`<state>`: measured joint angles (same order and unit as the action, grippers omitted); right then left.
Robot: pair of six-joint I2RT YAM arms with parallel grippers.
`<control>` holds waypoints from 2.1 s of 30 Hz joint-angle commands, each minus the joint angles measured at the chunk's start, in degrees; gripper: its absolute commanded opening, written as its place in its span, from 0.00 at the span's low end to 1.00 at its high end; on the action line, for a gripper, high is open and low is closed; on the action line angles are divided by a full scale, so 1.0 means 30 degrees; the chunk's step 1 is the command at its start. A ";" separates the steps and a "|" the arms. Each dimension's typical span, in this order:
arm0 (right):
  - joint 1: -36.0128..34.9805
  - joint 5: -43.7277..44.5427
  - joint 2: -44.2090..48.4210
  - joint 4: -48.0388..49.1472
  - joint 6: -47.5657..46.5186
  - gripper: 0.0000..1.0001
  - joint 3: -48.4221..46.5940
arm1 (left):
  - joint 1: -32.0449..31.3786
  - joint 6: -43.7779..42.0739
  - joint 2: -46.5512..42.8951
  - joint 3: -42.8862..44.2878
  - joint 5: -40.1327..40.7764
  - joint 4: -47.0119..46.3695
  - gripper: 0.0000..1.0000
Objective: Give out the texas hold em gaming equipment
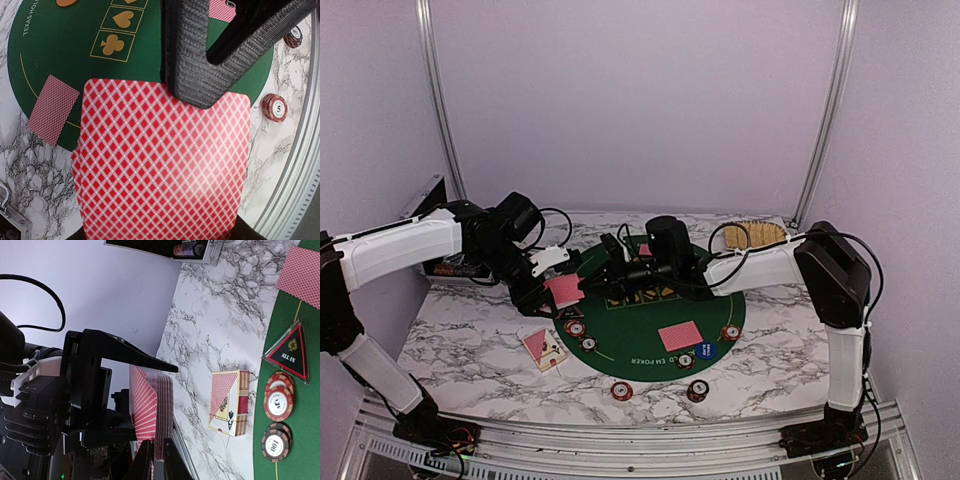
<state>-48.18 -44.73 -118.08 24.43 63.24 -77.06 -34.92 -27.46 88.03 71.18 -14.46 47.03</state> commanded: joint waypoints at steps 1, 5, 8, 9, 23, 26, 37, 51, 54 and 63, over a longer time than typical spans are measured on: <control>0.0165 -0.0363 0.0764 0.0925 0.0536 0.19 -0.0058 | 0.0067 -0.0214 -0.0352 0.0167 -0.0075 0.0116 0.00; 0.0096 -0.0368 0.0677 0.0730 0.0454 0.32 -0.0124 | 0.0067 -0.0226 -0.0312 0.0250 -0.0092 0.0116 0.00; 0.0069 -0.0382 0.0557 0.0676 0.0471 0.30 -0.0151 | 0.0067 -0.0184 -0.0296 0.0296 -0.0125 0.0116 0.00; 0.0055 -0.0383 0.0530 0.0728 0.0506 0.29 -0.0150 | 0.0067 -0.0190 -0.0282 0.0283 -0.0087 0.0116 0.00; -0.0137 -0.0644 0.0034 0.0741 0.0758 0.14 -0.0821 | 0.0067 -0.0222 -0.0310 0.0196 -0.0044 0.0116 0.00; -0.0063 -0.0647 0.0116 0.0654 0.0727 0.10 -0.0799 | 0.0089 -0.0240 -0.0356 0.0161 -0.0048 0.0114 0.00; 0.0476 -0.0994 0.0795 0.2238 0.1755 0.00 0.0479 | 0.0167 -0.0328 -0.0485 -0.0141 0.0134 0.0061 0.00; 0.1928 -0.1174 0.1901 0.2094 0.1594 0.00 0.1887 | 0.0750 -0.0601 -0.1126 -0.0778 0.0452 0.0065 0.00; 0.2325 -0.1104 0.2171 0.1656 0.1233 0.00 0.2161 | 0.0904 -0.0652 -0.1332 -0.0970 0.0430 0.0087 0.00; 0.2860 -0.0856 0.0761 0.0291 0.0323 0.00 0.0769 | 0.1486 -0.0773 -0.1962 -0.1189 0.0238 0.0254 0.00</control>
<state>-40.07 -47.55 -113.47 28.14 66.81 -70.28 -31.16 -29.06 84.64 67.83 -12.99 46.92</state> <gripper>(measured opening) 0.006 0.649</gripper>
